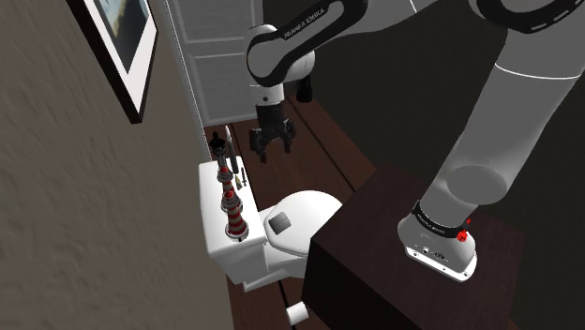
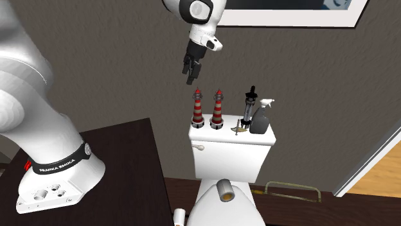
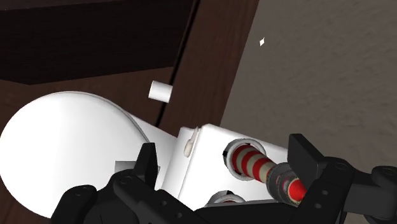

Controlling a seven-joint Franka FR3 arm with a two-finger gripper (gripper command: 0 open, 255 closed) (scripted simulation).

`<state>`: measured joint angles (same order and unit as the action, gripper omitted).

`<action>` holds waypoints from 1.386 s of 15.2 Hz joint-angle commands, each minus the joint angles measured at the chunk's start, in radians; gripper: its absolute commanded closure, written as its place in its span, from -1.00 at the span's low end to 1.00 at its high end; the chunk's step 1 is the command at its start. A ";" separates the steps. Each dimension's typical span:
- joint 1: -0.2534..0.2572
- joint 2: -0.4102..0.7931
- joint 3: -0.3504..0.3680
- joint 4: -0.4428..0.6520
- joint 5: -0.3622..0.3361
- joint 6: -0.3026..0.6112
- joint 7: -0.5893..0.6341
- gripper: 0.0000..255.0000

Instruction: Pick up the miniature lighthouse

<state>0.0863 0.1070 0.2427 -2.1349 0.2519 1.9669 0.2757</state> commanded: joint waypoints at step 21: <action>0.115 0.747 0.007 0.644 0.039 0.053 0.196 -1.00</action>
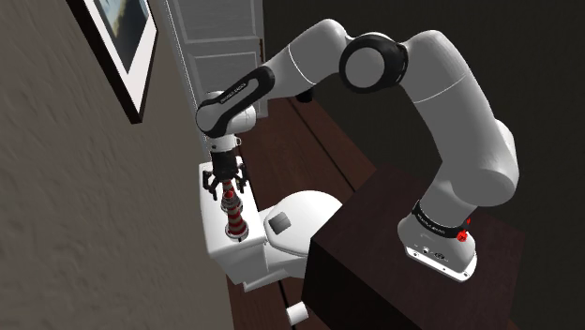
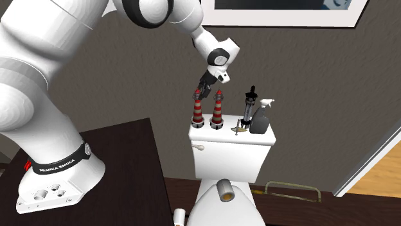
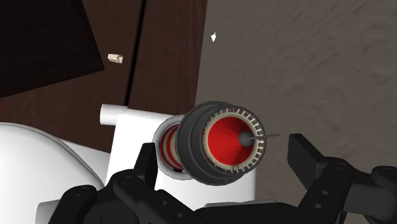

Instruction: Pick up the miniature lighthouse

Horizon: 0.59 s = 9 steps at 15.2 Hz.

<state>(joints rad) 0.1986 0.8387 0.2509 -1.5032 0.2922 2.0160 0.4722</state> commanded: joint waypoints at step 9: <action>0.005 0.040 -0.003 0.017 -0.002 0.022 -0.007 1.00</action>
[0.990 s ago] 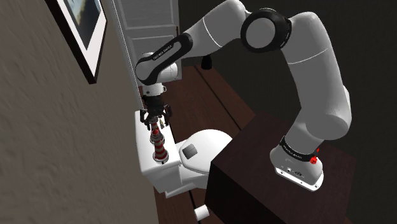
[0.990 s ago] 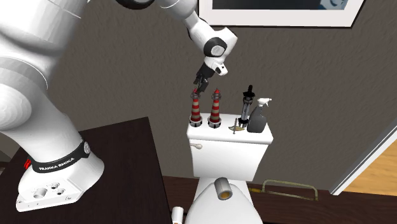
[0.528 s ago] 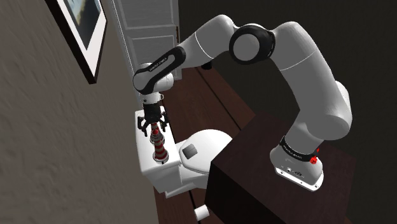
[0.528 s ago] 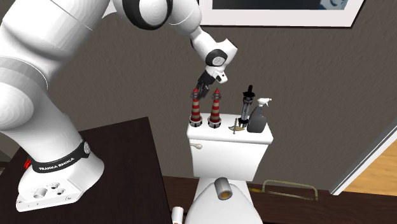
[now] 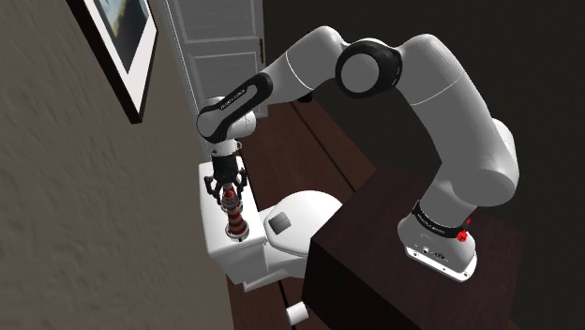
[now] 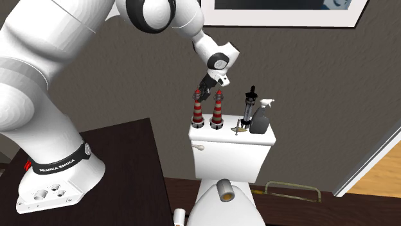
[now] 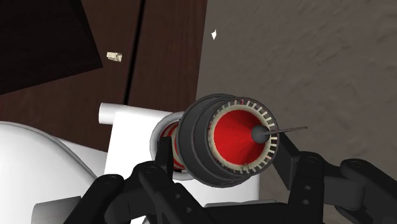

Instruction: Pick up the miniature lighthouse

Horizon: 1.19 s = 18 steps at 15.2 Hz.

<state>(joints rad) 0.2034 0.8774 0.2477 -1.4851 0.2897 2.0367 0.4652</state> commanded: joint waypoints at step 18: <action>-0.013 -0.119 0.010 -0.022 0.007 -0.092 0.034 1.00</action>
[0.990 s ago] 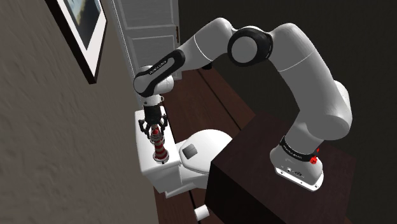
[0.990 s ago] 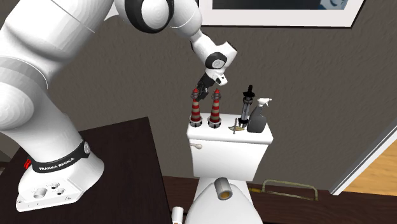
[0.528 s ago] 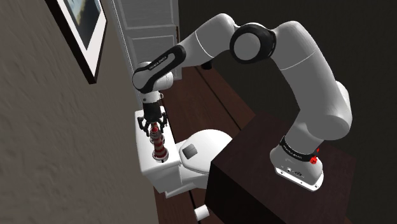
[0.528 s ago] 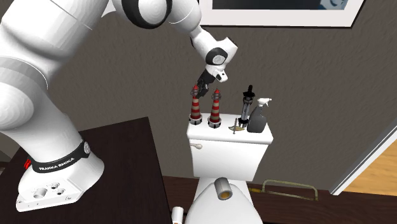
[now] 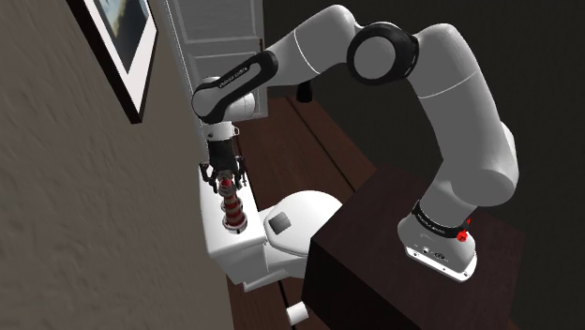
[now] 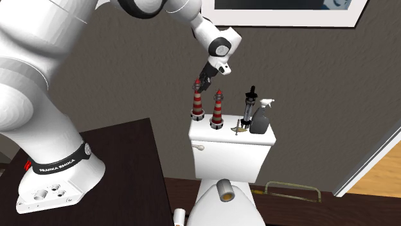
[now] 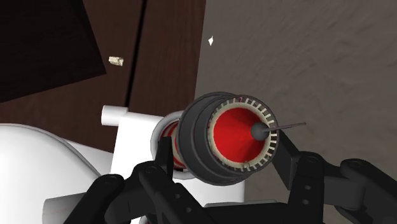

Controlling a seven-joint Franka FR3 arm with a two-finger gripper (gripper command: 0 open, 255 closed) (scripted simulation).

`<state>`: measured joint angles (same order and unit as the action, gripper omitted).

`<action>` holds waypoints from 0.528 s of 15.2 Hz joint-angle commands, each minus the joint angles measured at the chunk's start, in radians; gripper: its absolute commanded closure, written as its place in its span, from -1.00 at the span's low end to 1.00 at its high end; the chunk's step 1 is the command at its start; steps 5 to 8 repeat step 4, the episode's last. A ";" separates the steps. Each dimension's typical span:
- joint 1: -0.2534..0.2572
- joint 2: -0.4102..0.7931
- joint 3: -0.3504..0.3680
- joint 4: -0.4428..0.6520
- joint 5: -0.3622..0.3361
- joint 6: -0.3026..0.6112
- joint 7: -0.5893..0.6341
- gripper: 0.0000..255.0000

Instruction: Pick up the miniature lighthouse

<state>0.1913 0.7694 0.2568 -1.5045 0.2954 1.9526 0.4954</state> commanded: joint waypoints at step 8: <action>-0.003 -0.029 0.003 -0.002 0.002 -0.024 0.009 1.00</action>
